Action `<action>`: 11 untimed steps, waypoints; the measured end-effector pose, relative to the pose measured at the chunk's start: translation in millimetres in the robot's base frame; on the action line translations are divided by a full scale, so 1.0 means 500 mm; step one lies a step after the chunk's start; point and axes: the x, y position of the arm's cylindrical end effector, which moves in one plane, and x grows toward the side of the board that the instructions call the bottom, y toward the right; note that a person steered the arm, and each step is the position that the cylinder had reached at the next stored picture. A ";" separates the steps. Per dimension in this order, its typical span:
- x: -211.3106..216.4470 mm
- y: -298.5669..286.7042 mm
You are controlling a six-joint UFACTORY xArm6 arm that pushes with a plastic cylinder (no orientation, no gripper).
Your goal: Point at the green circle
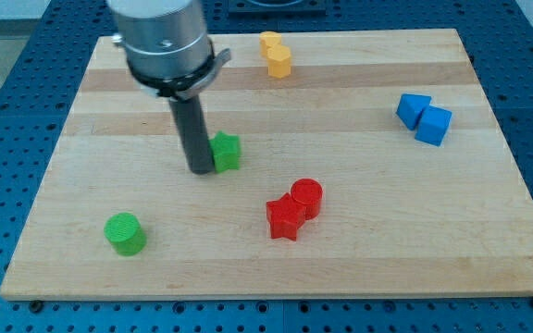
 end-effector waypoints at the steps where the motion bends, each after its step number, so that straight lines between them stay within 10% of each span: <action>1: -0.034 0.052; 3: -0.075 0.141; 6: -0.021 -0.134; 11: 0.272 -0.251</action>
